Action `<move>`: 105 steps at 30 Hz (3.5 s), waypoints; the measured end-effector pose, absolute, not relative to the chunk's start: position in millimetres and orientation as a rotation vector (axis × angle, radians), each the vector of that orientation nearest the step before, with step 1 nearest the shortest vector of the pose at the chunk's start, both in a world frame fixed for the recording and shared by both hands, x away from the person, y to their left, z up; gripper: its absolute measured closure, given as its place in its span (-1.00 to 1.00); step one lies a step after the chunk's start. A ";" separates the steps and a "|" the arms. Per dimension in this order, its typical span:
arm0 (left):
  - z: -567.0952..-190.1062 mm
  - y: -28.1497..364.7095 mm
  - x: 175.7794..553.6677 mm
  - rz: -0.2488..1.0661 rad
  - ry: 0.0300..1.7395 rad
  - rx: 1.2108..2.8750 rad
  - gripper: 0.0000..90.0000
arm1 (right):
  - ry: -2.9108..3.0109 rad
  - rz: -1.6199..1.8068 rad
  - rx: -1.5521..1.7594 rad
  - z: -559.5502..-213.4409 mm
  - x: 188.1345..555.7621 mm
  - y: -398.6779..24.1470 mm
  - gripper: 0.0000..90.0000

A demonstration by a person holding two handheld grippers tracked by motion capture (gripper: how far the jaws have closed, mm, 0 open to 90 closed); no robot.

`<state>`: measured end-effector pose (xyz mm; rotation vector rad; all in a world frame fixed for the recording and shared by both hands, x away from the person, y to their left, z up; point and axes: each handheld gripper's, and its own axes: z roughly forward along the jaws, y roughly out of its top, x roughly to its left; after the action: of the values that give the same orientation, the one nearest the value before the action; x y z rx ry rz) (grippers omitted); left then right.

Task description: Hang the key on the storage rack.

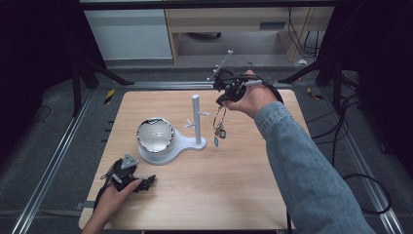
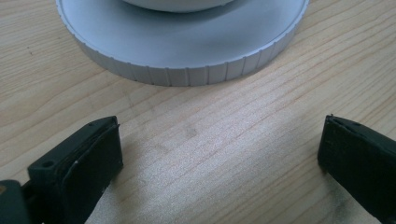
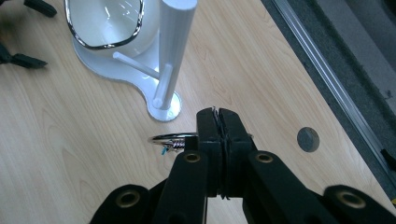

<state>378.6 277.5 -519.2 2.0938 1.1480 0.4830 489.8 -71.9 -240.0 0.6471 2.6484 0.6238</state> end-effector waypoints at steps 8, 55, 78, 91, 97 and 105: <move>-519.2 277.5 378.6 0.483 1.148 2.094 -1.00 | 2.653 0.620 0.611 -231.3 487.5 -61.2 0.98; -519.1 277.6 378.6 0.482 1.147 2.095 -1.00 | 2.674 0.654 0.653 -251.8 506.9 -48.6 0.80; -519.2 277.6 378.6 0.482 1.147 2.095 -1.00 | 2.539 0.672 0.800 -264.4 513.4 -92.7 -0.15; -519.2 277.3 378.4 0.483 1.149 2.094 -1.00 | 2.451 0.759 0.868 -285.1 511.1 -117.8 -0.81; -519.2 277.0 378.4 0.484 1.151 2.092 -1.00 | 2.397 0.769 0.886 -306.2 507.6 -133.6 -0.86; -518.9 276.5 377.2 0.482 1.150 2.098 -1.00 | 2.330 0.776 0.961 -331.1 501.0 -156.3 -0.84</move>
<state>377.2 276.5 -518.9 2.0982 1.1503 0.4822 501.0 -156.3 -331.1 0.9611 2.3296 0.7762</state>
